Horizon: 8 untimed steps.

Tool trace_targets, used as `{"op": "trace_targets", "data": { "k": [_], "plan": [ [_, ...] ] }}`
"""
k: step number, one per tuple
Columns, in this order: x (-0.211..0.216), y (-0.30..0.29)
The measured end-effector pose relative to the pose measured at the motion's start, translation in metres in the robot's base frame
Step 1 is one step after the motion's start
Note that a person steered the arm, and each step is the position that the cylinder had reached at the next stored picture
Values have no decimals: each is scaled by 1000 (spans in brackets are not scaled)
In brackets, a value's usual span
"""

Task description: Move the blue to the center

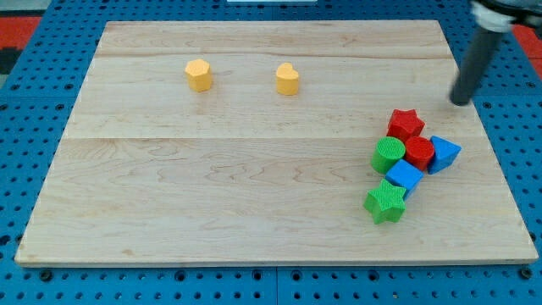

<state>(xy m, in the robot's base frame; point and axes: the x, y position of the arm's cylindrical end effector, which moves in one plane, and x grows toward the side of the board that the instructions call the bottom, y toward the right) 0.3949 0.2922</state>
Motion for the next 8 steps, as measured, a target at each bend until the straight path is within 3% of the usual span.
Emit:
{"op": "trace_targets", "data": {
  "k": [1,2,4,5,7,8],
  "plan": [
    [85,10],
    [129,-36],
    [133,-209],
    [120,-224],
    [123,-136],
    [103,-179]
  ]
}}
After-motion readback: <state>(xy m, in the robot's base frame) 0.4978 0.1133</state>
